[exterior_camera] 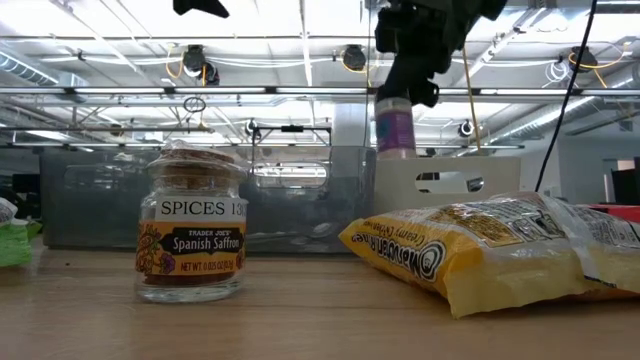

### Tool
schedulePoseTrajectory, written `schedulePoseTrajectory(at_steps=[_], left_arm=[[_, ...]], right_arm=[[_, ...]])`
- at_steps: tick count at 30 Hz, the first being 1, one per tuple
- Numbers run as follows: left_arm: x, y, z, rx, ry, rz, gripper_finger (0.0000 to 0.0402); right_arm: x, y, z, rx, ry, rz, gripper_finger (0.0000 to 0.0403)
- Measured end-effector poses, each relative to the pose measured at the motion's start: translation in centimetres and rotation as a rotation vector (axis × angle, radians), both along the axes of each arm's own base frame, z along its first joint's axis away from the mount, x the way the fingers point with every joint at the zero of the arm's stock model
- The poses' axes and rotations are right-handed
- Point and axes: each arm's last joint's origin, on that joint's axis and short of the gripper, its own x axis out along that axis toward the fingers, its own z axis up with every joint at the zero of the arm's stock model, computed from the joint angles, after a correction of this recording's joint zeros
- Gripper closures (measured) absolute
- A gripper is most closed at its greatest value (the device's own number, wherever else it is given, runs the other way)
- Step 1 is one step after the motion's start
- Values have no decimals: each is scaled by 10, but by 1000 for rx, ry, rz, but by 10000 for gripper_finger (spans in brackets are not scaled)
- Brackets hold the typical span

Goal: Pick & Place Food Item
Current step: Put the purple bottle into the white bin

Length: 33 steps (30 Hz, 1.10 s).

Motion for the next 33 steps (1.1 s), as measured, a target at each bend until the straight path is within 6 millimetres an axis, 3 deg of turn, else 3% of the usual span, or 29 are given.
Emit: schedulePoseTrajectory(at_steps=[6,13,19,28,33], left_arm=[[3,2,-2,32,23,-24,128],[9,4,-6,71,-11,-48,128],[18,8,-35,-29,-146,-103,128],[34,7,-95,-201,-234,-102,128],[36,2,-103,-217,-258,-111,128]], right_arm=[[-1,5,-23,-62,38,-85,204],[-1,6,-33,-163,31,-155,204],[7,4,-41,-169,31,-160,204],[12,3,-53,-197,79,-157,204],[11,2,-52,-243,83,-178,204]])
